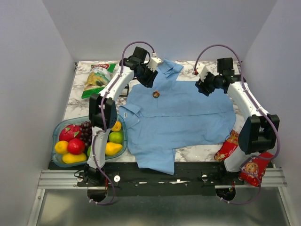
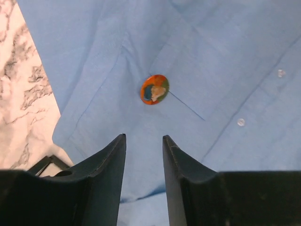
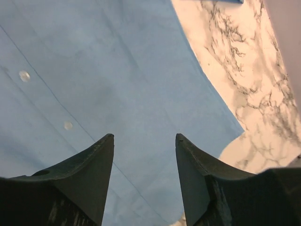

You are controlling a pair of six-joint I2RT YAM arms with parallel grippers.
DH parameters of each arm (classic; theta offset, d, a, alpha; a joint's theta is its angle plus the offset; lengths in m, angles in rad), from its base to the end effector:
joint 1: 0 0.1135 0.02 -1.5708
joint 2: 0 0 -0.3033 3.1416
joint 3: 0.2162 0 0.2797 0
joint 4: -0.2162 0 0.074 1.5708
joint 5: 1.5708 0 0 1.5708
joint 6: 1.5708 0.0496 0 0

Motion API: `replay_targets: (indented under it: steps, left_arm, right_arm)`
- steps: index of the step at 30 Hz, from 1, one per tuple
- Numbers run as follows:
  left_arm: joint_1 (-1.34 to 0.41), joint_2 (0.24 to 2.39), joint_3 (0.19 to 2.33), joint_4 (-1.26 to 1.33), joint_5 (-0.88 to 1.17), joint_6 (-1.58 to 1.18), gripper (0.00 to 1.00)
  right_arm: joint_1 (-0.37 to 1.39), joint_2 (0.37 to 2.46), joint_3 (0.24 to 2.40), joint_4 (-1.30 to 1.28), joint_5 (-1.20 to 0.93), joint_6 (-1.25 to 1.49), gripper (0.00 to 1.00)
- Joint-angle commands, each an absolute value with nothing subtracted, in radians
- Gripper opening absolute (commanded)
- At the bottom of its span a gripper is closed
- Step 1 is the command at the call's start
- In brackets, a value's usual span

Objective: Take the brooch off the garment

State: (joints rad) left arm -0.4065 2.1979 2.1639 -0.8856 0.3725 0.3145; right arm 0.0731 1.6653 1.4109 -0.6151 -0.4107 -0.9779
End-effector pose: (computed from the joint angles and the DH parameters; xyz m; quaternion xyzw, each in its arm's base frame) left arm 0.4943 -0.2324 0.3142 0.3839 0.8503 -0.1897 0.3059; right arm 0.4027 0.0493 0.3135 -0.5218 0.7602 0.0252 0.3862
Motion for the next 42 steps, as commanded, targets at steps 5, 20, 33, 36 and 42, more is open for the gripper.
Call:
replay_targets:
  steps: [5, 20, 33, 36, 42]
  left_arm:
    - [-0.382, 2.339, 2.197, -0.873, 0.452, 0.314, 0.55]
    - [-0.379, 2.460, 2.244, -0.758, 0.563, 0.199, 0.49]
    - [-0.379, 2.499, 2.258, -0.765, 0.595, 0.207, 0.37]
    - [-0.382, 2.500, 2.250, -0.767, 0.612, 0.209, 0.30]
    - [-0.391, 2.507, 2.250, -0.765, 0.615, 0.213, 0.26]
  right_arm:
    - [0.072, 1.666, 1.456, -0.601, -0.514, -0.634, 0.66]
    - [0.072, 1.793, 1.528, -0.666, -0.505, -0.624, 0.66]
    - [0.074, 1.805, 1.519, -0.698, -0.529, -0.612, 0.66]
    - [0.074, 1.815, 1.528, -0.698, -0.529, -0.612, 0.66]
    - [0.072, 1.838, 1.542, -0.698, -0.537, -0.600, 0.66]
